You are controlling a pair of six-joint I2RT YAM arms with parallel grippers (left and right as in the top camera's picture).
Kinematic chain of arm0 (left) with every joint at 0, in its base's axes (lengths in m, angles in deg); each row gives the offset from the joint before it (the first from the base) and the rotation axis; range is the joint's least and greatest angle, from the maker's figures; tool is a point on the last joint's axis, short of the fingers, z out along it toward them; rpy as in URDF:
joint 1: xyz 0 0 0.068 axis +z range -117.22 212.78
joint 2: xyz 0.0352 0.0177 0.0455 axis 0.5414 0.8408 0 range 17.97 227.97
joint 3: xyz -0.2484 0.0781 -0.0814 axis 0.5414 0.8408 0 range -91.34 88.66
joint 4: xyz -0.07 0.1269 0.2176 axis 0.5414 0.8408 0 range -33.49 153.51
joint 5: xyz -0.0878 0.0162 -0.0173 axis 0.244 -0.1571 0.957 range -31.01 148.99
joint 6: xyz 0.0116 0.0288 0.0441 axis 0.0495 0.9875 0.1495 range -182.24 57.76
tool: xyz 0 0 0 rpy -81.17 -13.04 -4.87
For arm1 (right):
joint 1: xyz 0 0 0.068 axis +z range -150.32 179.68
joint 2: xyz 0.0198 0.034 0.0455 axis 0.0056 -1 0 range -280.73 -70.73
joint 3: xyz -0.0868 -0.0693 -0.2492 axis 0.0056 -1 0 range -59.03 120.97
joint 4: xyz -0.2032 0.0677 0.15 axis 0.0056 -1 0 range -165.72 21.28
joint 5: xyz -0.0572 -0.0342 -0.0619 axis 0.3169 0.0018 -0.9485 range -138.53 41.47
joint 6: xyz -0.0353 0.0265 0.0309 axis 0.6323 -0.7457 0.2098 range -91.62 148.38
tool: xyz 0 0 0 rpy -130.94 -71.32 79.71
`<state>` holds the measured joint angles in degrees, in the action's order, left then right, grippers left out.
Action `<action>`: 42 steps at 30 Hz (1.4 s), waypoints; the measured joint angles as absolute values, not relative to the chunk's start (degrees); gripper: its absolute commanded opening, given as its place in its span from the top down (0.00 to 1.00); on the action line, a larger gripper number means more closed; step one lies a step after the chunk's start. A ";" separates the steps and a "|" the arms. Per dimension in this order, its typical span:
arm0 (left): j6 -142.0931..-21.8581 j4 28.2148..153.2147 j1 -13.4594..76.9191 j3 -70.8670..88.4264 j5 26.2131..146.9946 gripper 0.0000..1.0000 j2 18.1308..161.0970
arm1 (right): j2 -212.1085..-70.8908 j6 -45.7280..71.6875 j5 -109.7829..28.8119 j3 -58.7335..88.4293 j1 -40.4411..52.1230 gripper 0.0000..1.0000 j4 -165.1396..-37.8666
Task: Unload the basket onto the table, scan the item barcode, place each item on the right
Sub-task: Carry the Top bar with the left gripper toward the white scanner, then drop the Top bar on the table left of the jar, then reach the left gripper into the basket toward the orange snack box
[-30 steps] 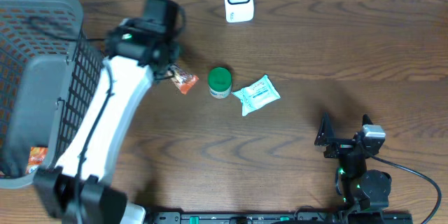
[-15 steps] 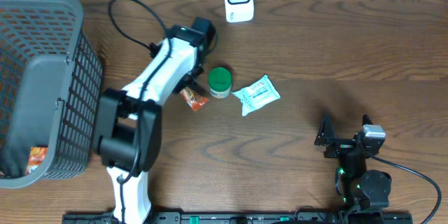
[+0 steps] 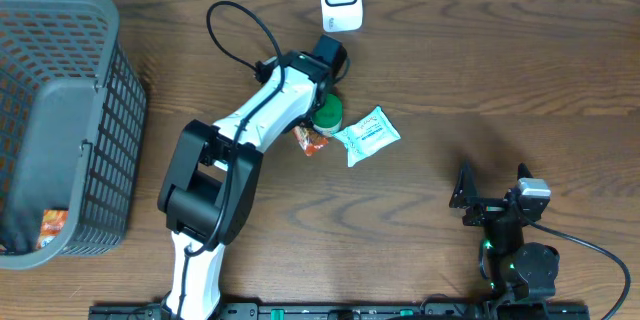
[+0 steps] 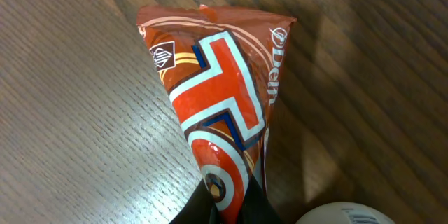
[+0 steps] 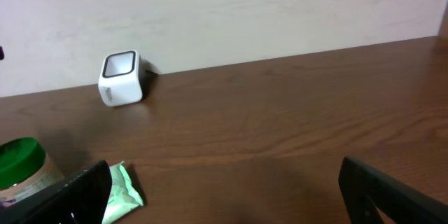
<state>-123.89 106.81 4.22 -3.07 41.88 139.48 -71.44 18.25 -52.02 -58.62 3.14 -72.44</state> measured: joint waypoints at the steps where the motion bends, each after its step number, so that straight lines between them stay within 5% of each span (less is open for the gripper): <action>1: -123.89 106.79 4.22 -3.07 41.91 0.92 139.48 | -71.44 18.25 -52.02 -58.62 3.14 0.01 -72.44; 5: -123.89 106.38 4.29 -3.07 41.88 0.92 139.48 | -71.44 18.25 -52.02 -58.62 3.14 0.01 -72.44; 9: -123.62 106.62 4.40 -3.07 41.88 0.79 139.48 | -71.44 18.25 -52.02 -58.62 3.14 0.01 -72.47; 10: -123.34 106.66 4.44 -3.07 41.82 0.58 139.48 | -71.44 18.25 -52.02 -58.62 3.14 0.01 -72.44; 12: -121.68 106.88 4.53 -3.07 41.64 0.32 139.48 | -71.44 18.25 -52.02 -58.62 3.14 0.01 -72.44; 15: -118.16 106.97 4.88 -3.07 41.36 0.19 139.11 | -71.44 18.25 -52.02 -58.62 3.14 0.01 -72.47; 22: -111.86 113.13 8.09 -3.09 36.44 0.13 127.66 | -71.44 18.25 -52.02 -58.62 3.14 0.01 -72.44; 26: -107.95 113.46 12.99 -3.55 34.19 0.01 112.84 | -71.44 18.25 -52.02 -58.62 3.14 0.01 -72.47; 35: -102.44 114.07 28.66 -4.90 32.14 0.02 89.36 | -71.44 18.25 -52.02 -58.62 3.14 0.01 -72.44; 42: -99.28 121.74 43.92 -4.92 32.31 0.02 87.75 | -71.44 18.25 -52.02 -58.62 3.14 0.01 -72.44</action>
<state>-99.28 121.74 43.92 -4.92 32.31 87.75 -71.44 18.25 -52.02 -58.62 3.14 -72.44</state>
